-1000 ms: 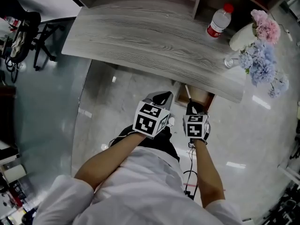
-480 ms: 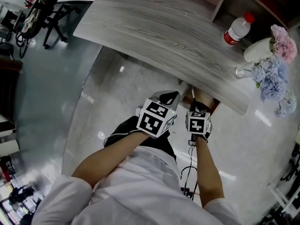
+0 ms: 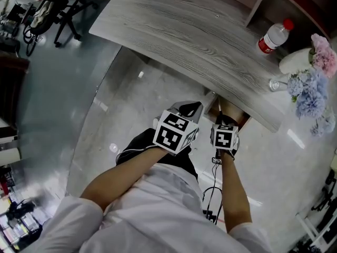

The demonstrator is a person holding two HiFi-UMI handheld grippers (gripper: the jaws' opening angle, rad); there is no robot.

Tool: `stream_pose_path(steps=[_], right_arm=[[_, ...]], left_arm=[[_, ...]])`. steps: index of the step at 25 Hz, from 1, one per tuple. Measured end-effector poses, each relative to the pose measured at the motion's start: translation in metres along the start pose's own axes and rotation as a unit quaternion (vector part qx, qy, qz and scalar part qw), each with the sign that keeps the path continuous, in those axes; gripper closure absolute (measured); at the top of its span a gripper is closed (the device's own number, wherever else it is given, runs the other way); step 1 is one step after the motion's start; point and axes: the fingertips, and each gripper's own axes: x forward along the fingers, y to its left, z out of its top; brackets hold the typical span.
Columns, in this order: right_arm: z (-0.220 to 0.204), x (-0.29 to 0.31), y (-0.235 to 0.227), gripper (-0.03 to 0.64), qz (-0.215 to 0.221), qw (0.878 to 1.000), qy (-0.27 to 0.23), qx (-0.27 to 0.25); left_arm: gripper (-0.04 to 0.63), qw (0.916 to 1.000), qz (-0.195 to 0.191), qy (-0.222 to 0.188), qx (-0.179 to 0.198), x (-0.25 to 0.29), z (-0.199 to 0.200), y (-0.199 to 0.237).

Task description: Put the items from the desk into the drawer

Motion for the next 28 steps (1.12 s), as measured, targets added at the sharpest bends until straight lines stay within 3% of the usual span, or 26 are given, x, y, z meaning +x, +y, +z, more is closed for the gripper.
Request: stream_pose_path(steps=[10, 17, 28], right_arm=[[-0.002, -0.005, -0.002, 0.560, 0.005, 1.000, -0.002, 0.008], [0.012, -0.030, 0.003, 0.574, 0.005, 0.999, -0.026, 0.036], [0.065, -0.085, 0.034, 0.594, -0.013, 0.991, -0.107, 0.081]], left_arm=[[0.592, 1.0000, 0.003, 0.000, 0.003, -0.001, -0.001, -0.003], [0.592, 0.9998, -0.018, -0.006, 0.008, -0.002, 0.009, -0.012], [0.594, 0.9954, -0.038, -0.012, 0.087, -0.027, 0.018, -0.005]])
